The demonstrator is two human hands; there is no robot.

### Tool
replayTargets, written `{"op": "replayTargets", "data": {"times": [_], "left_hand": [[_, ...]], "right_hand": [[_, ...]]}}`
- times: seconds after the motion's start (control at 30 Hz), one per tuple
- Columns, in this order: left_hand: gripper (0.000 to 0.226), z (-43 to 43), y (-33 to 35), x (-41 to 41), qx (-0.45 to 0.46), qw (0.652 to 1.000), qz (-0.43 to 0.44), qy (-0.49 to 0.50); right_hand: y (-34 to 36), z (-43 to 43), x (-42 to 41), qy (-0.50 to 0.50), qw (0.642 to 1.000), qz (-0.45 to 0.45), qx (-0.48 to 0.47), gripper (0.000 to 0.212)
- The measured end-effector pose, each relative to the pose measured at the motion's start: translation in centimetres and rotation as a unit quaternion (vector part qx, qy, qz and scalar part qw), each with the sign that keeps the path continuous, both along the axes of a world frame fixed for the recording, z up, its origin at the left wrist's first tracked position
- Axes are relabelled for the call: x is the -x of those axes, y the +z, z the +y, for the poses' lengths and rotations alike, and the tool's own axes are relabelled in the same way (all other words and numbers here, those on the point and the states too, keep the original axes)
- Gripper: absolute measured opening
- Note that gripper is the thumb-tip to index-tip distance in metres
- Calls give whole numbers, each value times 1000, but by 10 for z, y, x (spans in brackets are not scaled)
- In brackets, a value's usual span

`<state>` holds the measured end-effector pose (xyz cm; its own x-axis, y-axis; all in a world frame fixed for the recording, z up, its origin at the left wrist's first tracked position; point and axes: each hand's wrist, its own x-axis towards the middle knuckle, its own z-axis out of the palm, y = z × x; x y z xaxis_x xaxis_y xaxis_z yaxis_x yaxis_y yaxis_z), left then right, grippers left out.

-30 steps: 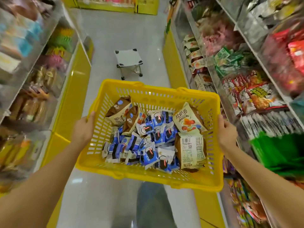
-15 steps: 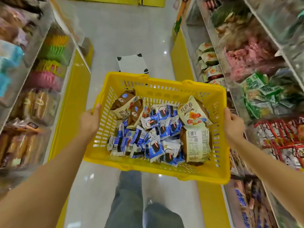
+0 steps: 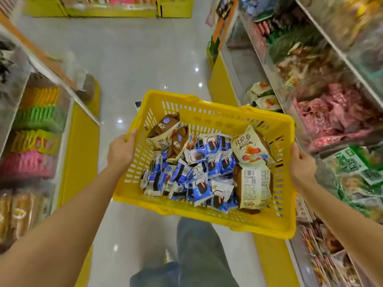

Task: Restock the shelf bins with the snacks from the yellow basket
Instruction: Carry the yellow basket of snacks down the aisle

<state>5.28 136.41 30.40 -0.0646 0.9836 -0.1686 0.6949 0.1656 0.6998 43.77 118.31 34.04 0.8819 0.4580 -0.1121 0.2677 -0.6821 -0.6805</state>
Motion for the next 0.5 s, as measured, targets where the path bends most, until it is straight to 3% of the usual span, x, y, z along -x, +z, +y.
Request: {"op": "replayTargets", "data": {"times": [0.3,0.5], "left_hand": [[55,159,-16,-55,4,1000,9,7],[61,260,-22,-75,5,999,17,-42]], "right_hand": [[11,158,-46,36,998,-41,4,56],[0,232,-61,12,998,-35,41,62]]}}
